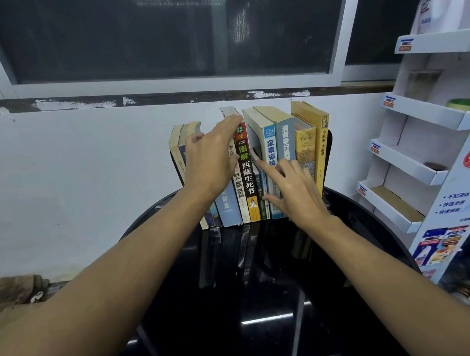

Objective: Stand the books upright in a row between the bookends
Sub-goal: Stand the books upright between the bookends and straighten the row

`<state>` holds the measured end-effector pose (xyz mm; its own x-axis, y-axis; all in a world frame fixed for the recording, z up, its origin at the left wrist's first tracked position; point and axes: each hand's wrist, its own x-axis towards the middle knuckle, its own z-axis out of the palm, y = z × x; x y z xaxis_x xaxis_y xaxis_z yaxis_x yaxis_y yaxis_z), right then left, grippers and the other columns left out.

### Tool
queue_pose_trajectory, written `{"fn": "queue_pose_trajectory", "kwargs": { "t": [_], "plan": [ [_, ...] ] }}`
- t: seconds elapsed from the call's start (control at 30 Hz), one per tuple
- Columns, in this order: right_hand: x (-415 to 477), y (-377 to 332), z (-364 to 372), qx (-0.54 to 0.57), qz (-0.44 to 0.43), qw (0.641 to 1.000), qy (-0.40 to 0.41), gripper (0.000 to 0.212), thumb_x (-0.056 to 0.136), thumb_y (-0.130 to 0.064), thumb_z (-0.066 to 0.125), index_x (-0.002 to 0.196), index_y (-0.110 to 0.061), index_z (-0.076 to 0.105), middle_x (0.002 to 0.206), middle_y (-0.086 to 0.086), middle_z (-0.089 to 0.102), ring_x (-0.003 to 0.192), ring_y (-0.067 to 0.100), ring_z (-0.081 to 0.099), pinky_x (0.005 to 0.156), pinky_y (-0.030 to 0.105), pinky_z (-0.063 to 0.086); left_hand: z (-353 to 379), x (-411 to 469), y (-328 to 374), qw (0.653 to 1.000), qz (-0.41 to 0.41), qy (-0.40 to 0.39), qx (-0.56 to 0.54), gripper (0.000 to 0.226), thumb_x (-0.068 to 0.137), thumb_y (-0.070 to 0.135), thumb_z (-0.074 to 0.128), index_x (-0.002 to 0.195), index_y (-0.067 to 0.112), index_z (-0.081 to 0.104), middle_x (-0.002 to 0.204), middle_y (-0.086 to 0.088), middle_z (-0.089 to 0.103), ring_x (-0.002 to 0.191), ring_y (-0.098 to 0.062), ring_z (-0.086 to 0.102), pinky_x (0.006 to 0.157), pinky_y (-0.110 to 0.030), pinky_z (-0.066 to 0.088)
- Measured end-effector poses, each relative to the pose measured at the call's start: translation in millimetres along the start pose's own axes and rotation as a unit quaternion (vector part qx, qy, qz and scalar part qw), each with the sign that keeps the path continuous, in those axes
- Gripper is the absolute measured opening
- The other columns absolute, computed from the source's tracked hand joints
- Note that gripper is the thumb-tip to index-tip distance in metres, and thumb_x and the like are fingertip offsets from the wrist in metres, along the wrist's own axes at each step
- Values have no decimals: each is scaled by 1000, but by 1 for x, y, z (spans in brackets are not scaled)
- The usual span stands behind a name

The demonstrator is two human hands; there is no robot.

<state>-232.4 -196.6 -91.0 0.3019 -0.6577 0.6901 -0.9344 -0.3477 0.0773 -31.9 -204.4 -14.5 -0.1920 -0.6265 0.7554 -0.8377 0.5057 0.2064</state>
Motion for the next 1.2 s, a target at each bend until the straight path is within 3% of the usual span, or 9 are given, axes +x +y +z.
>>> {"fn": "queue_pose_trajectory", "kwargs": {
  "t": [0.2,0.47,0.63,0.77,0.93,1.07,1.2],
  "plan": [
    [-1,2,-6,21,-1,999,-24,88,82,-29,83,156,-22,36,106,2,49,98,20,46,79,41,47,0,1,1,1000,2,-2,3,72,83,16,79,144,31,43,145,13,56,123,-19,59,109,-45,34],
    [2,2,-12,51,11,998,-39,72,90,-27,76,152,-25,41,107,-1,47,100,16,43,81,39,45,-1,0,0,1000,12,-1,4,70,84,15,77,142,32,41,143,13,57,120,-19,61,109,-44,33],
    [1,0,-17,65,20,994,-81,75,95,-35,67,158,-30,27,112,-5,43,108,14,40,91,38,41,0,-4,2,1000,23,-12,4,79,84,18,77,150,27,34,153,10,47,125,-17,58,112,-43,27],
    [-1,-1,-29,88,6,991,-97,74,96,-39,63,158,-30,24,116,-7,44,112,13,44,94,38,39,3,-18,2,999,39,0,18,86,90,24,71,160,21,22,165,3,28,147,-13,32,125,-46,8],
    [9,-1,-54,121,-37,992,-19,53,97,-32,62,147,-21,47,116,-2,52,109,13,52,95,43,49,2,-65,5,998,23,52,-36,89,89,21,72,161,21,20,171,-2,5,158,-21,-2,124,-61,0],
    [38,-13,-81,144,-127,981,4,45,99,-29,60,141,-16,54,124,1,56,114,12,52,99,39,49,8,-99,-9,998,-31,40,-44,90,90,24,74,161,22,19,171,-1,-4,157,-23,-10,121,-67,-1],
    [87,-35,-96,129,-231,964,-8,42,104,-31,52,144,-20,52,135,0,56,124,16,52,103,43,46,19,-107,-22,999,-32,11,-18,90,92,28,72,162,23,15,171,-1,-9,157,-24,-12,120,-70,1]
  ]
}}
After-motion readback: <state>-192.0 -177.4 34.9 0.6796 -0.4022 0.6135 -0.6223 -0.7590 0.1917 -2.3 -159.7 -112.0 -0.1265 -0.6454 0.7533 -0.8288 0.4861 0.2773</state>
